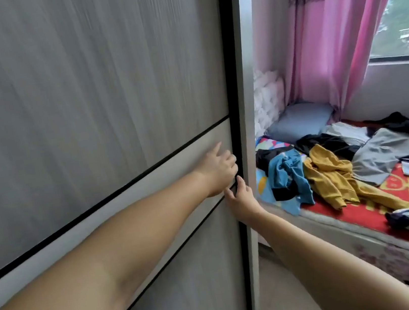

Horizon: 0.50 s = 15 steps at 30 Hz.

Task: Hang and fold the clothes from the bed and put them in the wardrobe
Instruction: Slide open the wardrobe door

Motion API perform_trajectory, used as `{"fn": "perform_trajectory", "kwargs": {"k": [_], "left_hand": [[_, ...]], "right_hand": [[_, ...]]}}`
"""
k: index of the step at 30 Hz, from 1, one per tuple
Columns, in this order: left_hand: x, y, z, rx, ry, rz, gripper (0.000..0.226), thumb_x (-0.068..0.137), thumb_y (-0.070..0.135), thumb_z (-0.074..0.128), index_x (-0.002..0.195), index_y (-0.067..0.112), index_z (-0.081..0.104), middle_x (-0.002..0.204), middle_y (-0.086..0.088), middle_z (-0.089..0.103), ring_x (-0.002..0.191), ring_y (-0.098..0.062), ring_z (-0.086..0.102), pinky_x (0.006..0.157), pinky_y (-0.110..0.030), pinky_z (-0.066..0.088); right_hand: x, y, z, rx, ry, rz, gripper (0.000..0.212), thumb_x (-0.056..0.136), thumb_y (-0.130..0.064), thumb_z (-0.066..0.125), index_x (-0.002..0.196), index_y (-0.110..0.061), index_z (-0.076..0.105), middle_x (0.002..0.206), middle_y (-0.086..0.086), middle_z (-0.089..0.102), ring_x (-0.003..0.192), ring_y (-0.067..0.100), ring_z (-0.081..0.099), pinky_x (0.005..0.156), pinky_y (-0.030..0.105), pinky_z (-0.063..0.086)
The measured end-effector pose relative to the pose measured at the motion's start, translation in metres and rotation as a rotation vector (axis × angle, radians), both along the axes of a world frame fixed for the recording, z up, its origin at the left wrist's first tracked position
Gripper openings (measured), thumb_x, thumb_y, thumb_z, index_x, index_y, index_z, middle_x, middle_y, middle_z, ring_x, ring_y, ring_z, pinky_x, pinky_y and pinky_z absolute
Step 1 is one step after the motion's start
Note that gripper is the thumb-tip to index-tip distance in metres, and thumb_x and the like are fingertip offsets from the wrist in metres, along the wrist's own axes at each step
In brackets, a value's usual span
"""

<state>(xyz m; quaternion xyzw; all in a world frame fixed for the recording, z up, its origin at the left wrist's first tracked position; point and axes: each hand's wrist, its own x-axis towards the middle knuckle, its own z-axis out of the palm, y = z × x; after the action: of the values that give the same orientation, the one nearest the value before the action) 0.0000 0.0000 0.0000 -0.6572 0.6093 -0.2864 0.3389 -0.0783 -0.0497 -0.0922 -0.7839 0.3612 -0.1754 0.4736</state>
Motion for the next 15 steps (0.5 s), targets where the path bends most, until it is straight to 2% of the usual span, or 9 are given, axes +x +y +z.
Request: {"fn": "perform_trajectory", "kwargs": {"k": [3, 5, 9, 12, 15], "left_hand": [[0.005, -0.026, -0.001, 0.039, -0.101, 0.02, 0.048, 0.103, 0.023, 0.026, 0.148, 0.005, 0.024, 0.155, -0.017, 0.021, 0.144, -0.031, 0.016, 0.114, -0.057, -0.001], [0.009, -0.039, 0.0, 0.084, -0.127, 0.047, 0.052, 0.104, 0.028, 0.023, 0.15, 0.006, 0.016, 0.159, -0.015, 0.011, 0.147, -0.031, 0.007, 0.112, -0.058, -0.006], [0.02, -0.052, -0.002, 0.092, -0.193, 0.085, 0.056, 0.102, 0.035, 0.026, 0.152, 0.012, 0.018, 0.16, -0.011, 0.009, 0.147, -0.031, 0.0, 0.106, -0.061, -0.015], [0.019, -0.059, -0.002, 0.093, -0.21, 0.116, 0.057, 0.101, 0.038, 0.029, 0.152, 0.016, 0.017, 0.16, -0.009, 0.01, 0.147, -0.03, -0.002, 0.096, -0.065, -0.021], [0.018, -0.061, -0.003, 0.115, -0.234, 0.141, 0.057, 0.101, 0.038, 0.029, 0.152, 0.016, 0.015, 0.16, -0.008, 0.009, 0.147, -0.029, -0.004, 0.095, -0.066, -0.02]], "right_hand": [[0.023, -0.017, -0.007, 0.057, -0.062, -0.049, 0.067, 0.103, -0.034, 0.035, 0.153, -0.011, -0.002, 0.159, 0.016, 0.0, 0.146, 0.032, 0.012, 0.118, 0.042, 0.016], [0.038, -0.023, -0.011, 0.066, -0.049, -0.052, 0.064, 0.104, -0.03, 0.032, 0.152, -0.008, -0.003, 0.159, 0.016, -0.004, 0.147, 0.031, 0.004, 0.118, 0.038, 0.009], [0.056, -0.037, -0.021, 0.176, -0.145, -0.13, 0.065, 0.103, -0.034, 0.031, 0.153, -0.009, -0.002, 0.16, 0.016, -0.005, 0.148, 0.028, -0.002, 0.119, 0.039, -0.001], [0.06, -0.048, -0.027, 0.24, -0.167, -0.133, 0.065, 0.102, -0.038, 0.032, 0.153, -0.012, 0.002, 0.16, 0.015, -0.001, 0.148, 0.028, 0.001, 0.12, 0.042, 0.001], [0.061, -0.051, -0.029, 0.207, -0.169, -0.156, 0.064, 0.102, -0.036, 0.034, 0.153, -0.01, 0.007, 0.16, 0.018, 0.007, 0.148, 0.029, 0.007, 0.119, 0.039, 0.004]]}}
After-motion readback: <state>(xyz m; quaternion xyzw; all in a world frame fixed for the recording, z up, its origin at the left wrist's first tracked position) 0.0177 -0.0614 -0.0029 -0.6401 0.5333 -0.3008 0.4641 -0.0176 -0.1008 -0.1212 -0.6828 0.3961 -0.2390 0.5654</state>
